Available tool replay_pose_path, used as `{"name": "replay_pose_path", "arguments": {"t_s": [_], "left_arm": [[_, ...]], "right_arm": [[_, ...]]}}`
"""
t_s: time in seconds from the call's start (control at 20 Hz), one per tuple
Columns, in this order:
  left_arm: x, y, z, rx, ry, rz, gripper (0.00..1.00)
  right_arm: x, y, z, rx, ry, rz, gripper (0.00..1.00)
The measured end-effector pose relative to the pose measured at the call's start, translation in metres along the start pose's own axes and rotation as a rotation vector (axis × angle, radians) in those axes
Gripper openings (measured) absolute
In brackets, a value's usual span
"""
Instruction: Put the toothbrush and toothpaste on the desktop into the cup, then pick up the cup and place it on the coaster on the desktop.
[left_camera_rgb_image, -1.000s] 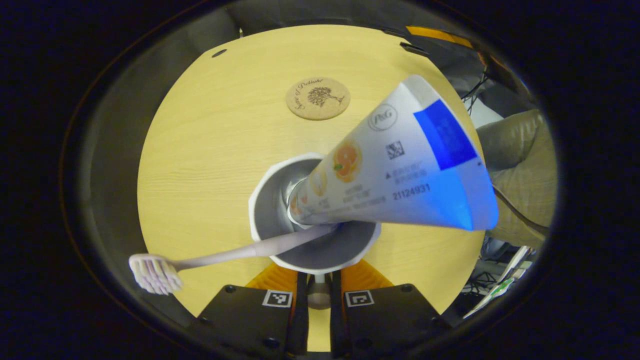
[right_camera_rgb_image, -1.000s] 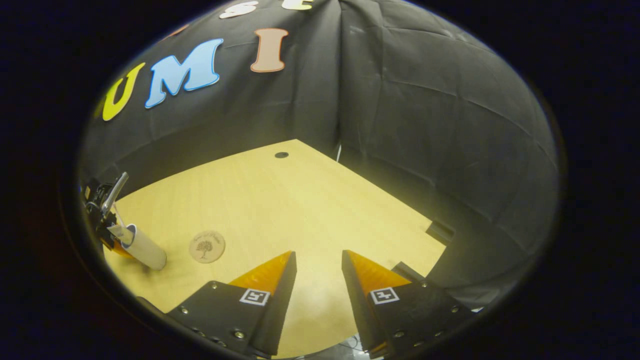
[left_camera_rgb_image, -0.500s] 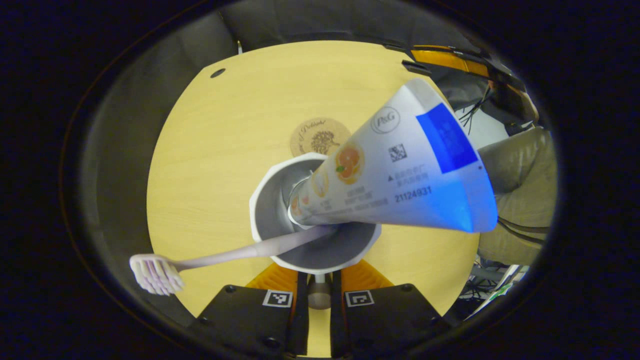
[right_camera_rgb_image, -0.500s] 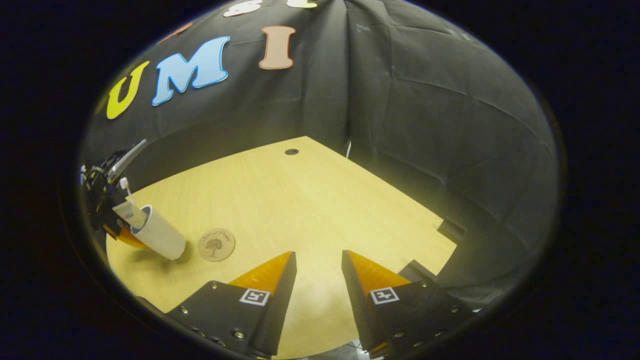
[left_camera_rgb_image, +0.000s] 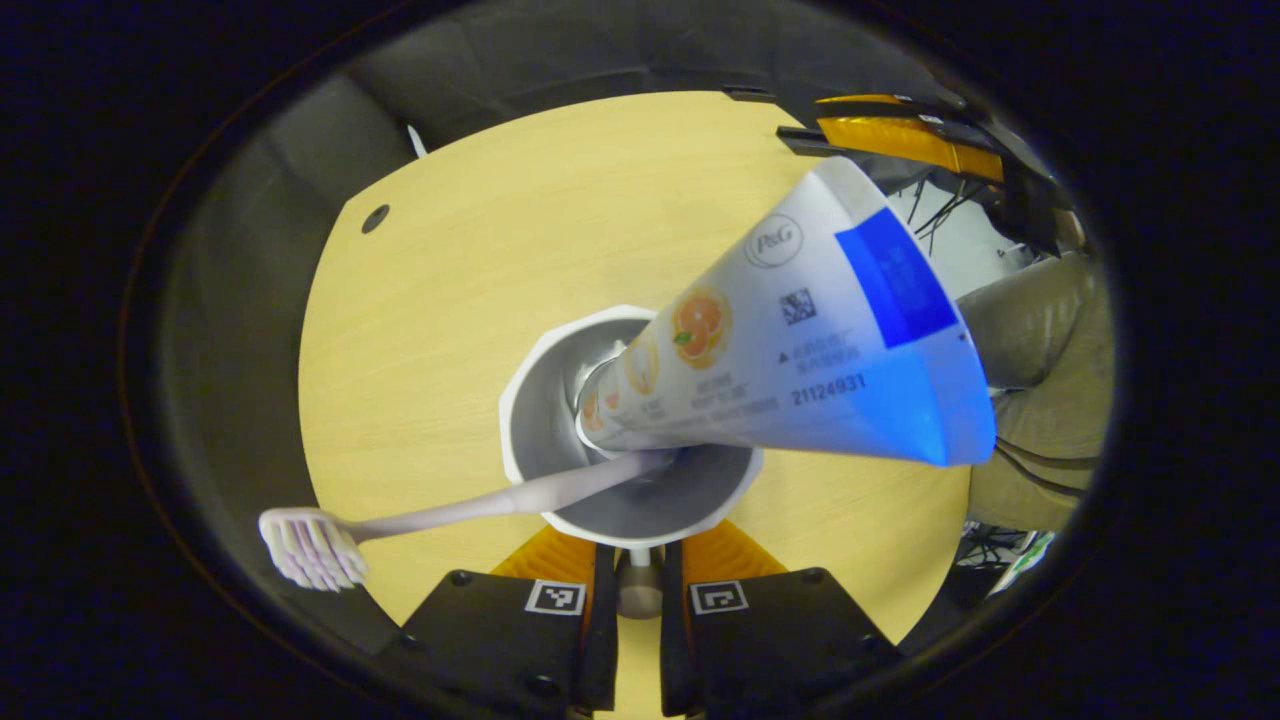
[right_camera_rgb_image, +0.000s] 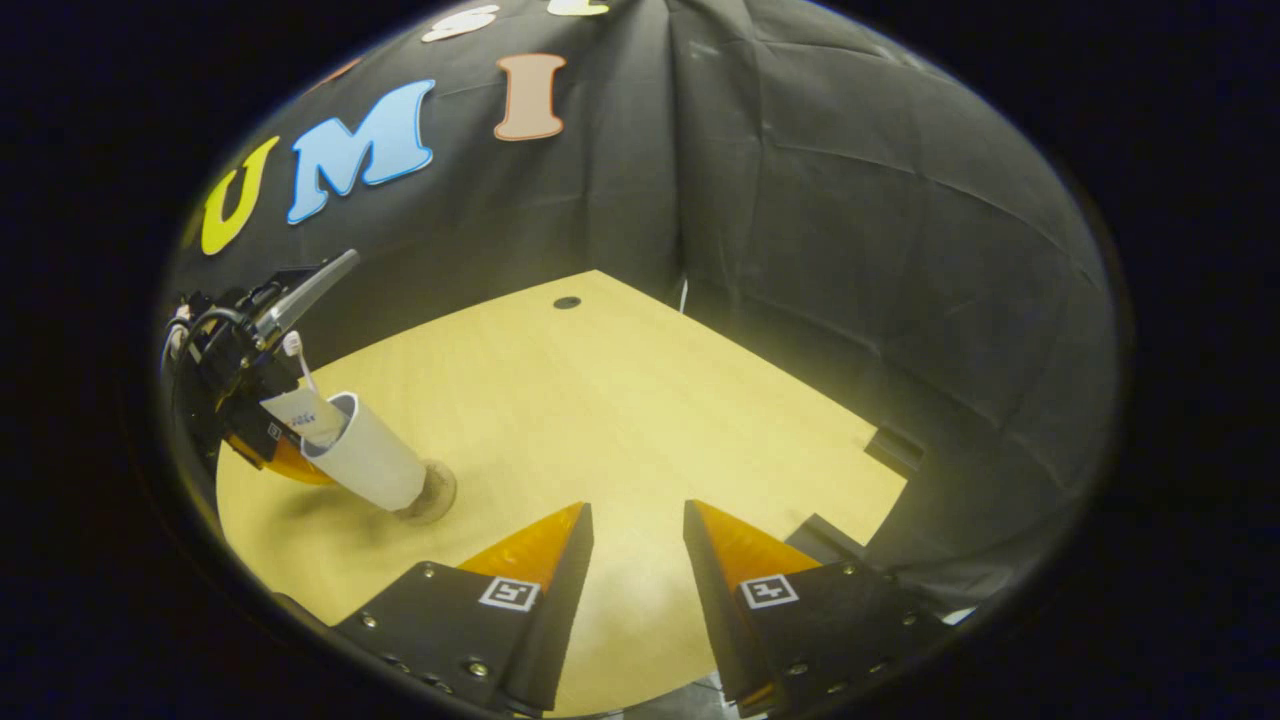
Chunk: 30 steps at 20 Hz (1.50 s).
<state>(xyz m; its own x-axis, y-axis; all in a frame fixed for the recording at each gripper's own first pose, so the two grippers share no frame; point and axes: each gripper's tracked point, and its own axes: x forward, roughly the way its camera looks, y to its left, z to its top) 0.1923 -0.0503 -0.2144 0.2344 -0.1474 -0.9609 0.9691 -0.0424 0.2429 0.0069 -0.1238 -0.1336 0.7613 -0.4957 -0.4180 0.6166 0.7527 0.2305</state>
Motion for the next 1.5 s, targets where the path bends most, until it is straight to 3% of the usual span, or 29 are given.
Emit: {"name": "replay_pose_path", "arguments": {"t_s": [0.5,0.8,0.85,0.95,1.0,1.05,1.1,1.3,1.5], "left_arm": [[0.007,0.011,-0.011,0.026,0.080,-0.005,0.22],[0.000,0.021,-0.009,0.038,0.065,0.033,0.37],[-0.001,0.022,-0.008,0.034,0.062,0.042,0.54],[-0.007,0.022,-0.008,0.014,0.049,0.053,0.41],[-0.011,0.022,-0.008,0.007,0.038,0.064,0.48],[-0.016,0.022,-0.008,-0.003,0.025,0.080,0.55],[-0.022,0.022,-0.008,-0.016,0.009,0.097,0.48],[-0.057,0.019,-0.020,-0.089,-0.064,0.194,0.50],[-0.124,0.019,-0.034,-0.275,-0.225,0.382,0.49]], "right_arm": [[-0.002,-0.012,0.000,0.059,0.010,-0.049,0.58],[-0.001,-0.011,-0.001,0.055,0.012,-0.039,0.57],[-0.001,-0.010,-0.002,0.055,0.012,-0.035,0.58],[-0.001,-0.008,0.000,0.055,0.004,-0.024,0.58],[-0.001,-0.006,0.002,0.053,-0.001,-0.018,0.58],[-0.001,-0.004,0.004,0.052,-0.006,-0.008,0.58],[0.000,-0.001,0.007,0.051,-0.013,0.004,0.58],[0.005,0.018,0.019,0.008,-0.041,0.077,0.58],[0.008,0.057,0.046,-0.052,-0.097,0.184,0.59]]}}
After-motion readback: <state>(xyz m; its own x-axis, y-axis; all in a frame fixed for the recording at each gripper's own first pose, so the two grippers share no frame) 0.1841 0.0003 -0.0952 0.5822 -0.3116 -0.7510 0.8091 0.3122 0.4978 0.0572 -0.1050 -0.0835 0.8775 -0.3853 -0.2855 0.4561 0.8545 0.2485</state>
